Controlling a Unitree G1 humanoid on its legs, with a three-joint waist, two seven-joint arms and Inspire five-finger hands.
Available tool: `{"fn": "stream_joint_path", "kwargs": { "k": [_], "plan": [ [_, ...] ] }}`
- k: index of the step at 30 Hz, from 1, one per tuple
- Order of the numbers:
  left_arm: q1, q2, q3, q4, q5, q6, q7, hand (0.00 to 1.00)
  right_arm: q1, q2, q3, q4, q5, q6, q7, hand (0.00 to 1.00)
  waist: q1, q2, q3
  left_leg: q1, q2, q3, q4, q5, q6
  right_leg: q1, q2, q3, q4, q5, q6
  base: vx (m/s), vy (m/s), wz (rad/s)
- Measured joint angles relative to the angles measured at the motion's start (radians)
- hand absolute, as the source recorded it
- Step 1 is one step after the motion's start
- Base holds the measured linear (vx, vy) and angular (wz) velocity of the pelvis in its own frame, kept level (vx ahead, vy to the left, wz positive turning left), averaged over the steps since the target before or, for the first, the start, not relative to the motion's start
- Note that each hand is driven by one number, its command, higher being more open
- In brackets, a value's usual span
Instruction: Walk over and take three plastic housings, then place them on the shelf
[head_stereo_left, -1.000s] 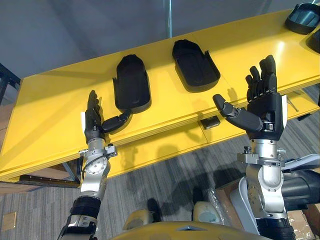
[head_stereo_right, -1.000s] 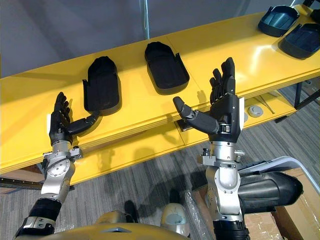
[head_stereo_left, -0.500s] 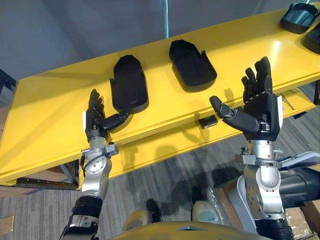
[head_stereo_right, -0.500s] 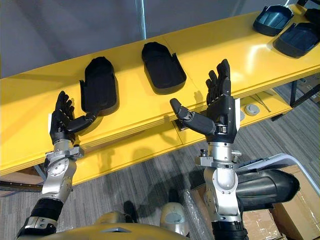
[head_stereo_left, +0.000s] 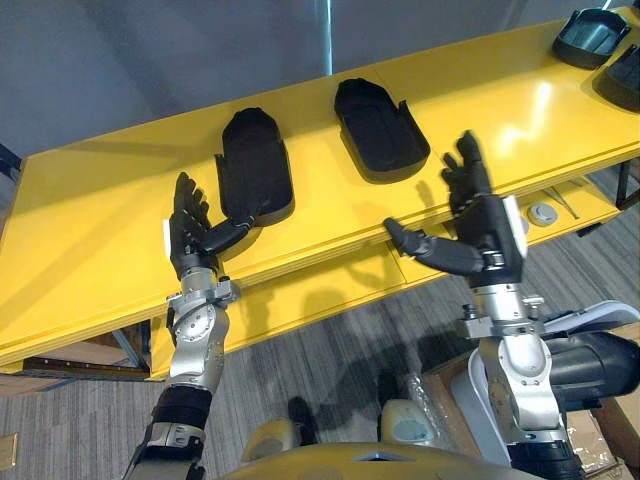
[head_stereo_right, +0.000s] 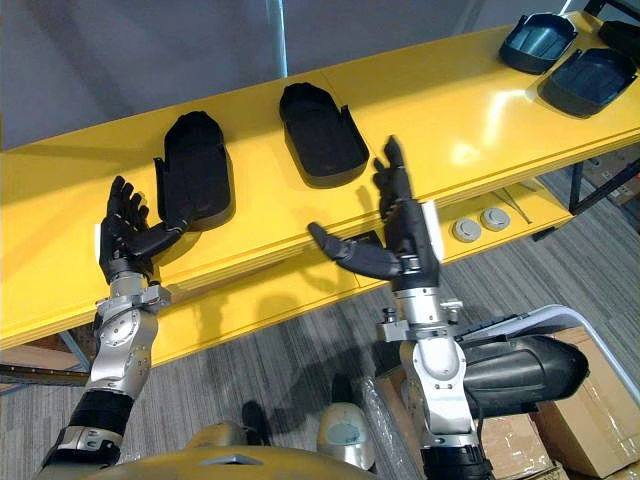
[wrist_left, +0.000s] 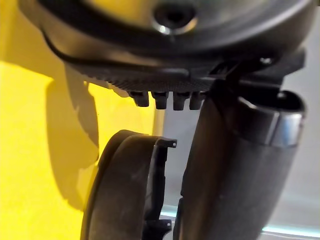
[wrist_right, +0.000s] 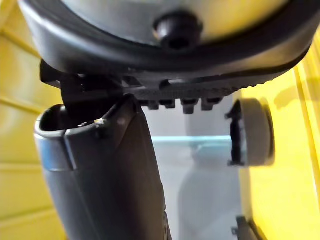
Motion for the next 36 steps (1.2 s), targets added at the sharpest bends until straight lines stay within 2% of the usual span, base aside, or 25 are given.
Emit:
{"fn": "stream_joint_path", "kwargs": {
  "k": [4, 6, 7, 8, 10, 14, 18, 23, 27, 36],
  "plan": [
    [0.003, -0.006, 0.004, -0.036, 0.026, -0.056, 0.061, 1.00, -0.045, -0.015, 0.069, 0.039, -0.035, 0.028, 0.016, 1.00, 0.008, 0.000, 0.000, -0.013, -0.002, -0.018, 0.002, 0.004, 0.003, 0.000, -0.002, -0.020, -0.003, 0.001, -0.001, 0.00, -0.001, 0.14],
    [0.023, -0.019, 0.011, -0.136, 0.032, -0.060, 0.079, 1.00, -0.070, -0.016, 0.094, 0.068, -0.072, 0.038, 0.013, 1.00, 0.028, 0.000, 0.000, -0.017, -0.001, -0.025, 0.002, 0.006, 0.002, 0.000, -0.002, -0.026, -0.005, 0.001, -0.002, -0.01, -0.003, 0.12],
    [0.058, -0.038, 0.018, -0.251, 0.031, -0.084, 0.082, 1.00, -0.096, -0.018, 0.121, 0.084, -0.072, 0.055, 0.011, 1.00, 0.036, 0.000, 0.000, -0.023, -0.002, -0.033, 0.003, 0.007, 0.003, 0.000, -0.003, -0.033, -0.008, 0.001, -0.002, 0.00, 0.000, 0.14],
    [0.071, -0.044, 0.018, -0.291, 0.027, -0.094, 0.072, 1.00, -0.105, -0.018, 0.130, 0.089, -0.073, 0.057, 0.009, 1.00, 0.038, 0.000, 0.000, -0.027, -0.003, -0.038, 0.004, 0.007, 0.003, 0.000, -0.003, -0.038, -0.009, 0.001, -0.002, 0.00, 0.003, 0.20],
    [0.102, -0.046, 0.008, -0.401, -0.042, -0.100, -0.016, 1.00, -0.138, -0.020, 0.152, 0.103, -0.113, 0.068, -0.004, 1.00, 0.053, 0.002, 0.001, -0.031, -0.005, -0.050, 0.003, 0.010, 0.004, 0.003, -0.006, -0.052, -0.009, 0.001, -0.002, 0.00, 0.006, 0.19],
    [0.153, -0.046, -0.016, -0.444, -0.137, -0.074, -0.172, 1.00, -0.210, -0.025, 0.188, 0.116, -0.153, 0.089, -0.021, 1.00, 0.060, 0.010, 0.004, -0.032, -0.015, -0.076, 0.001, 0.015, 0.008, 0.018, -0.015, -0.080, -0.011, -0.002, -0.004, -0.02, 0.017, 0.19],
    [0.213, -0.056, -0.043, -0.444, -0.215, -0.024, -0.253, 1.00, -0.265, -0.023, 0.202, 0.181, -0.189, 0.095, -0.059, 1.00, 0.074, 0.019, 0.010, -0.041, -0.022, -0.086, 0.001, 0.021, 0.013, 0.016, -0.022, -0.092, -0.011, -0.002, -0.004, -0.03, 0.022, 0.12],
    [0.281, -0.082, -0.047, -0.471, -0.276, -0.010, -0.296, 1.00, -0.302, -0.013, 0.213, 0.273, -0.275, 0.108, -0.109, 1.00, 0.087, 0.026, 0.013, -0.048, -0.023, -0.115, -0.018, 0.039, 0.008, 0.016, -0.022, -0.124, -0.009, -0.007, -0.010, -0.01, -0.011, 0.16],
    [0.293, -0.084, -0.048, -0.480, -0.281, -0.009, -0.314, 1.00, -0.335, -0.013, 0.224, 0.309, -0.359, 0.115, -0.156, 1.00, 0.100, 0.029, 0.015, -0.049, -0.021, -0.134, -0.025, 0.048, 0.003, 0.018, -0.019, -0.141, -0.002, -0.013, -0.015, -0.01, -0.022, 0.14],
    [0.362, -0.101, -0.070, -0.506, -0.330, -0.008, -0.364, 1.00, -0.385, -0.011, 0.223, 0.392, -0.506, 0.128, -0.333, 1.00, 0.115, 0.030, 0.015, -0.045, -0.024, -0.179, -0.073, 0.091, -0.002, 0.011, -0.025, -0.189, 0.039, -0.040, -0.022, -0.03, -0.021, 0.16]
  ]
}}
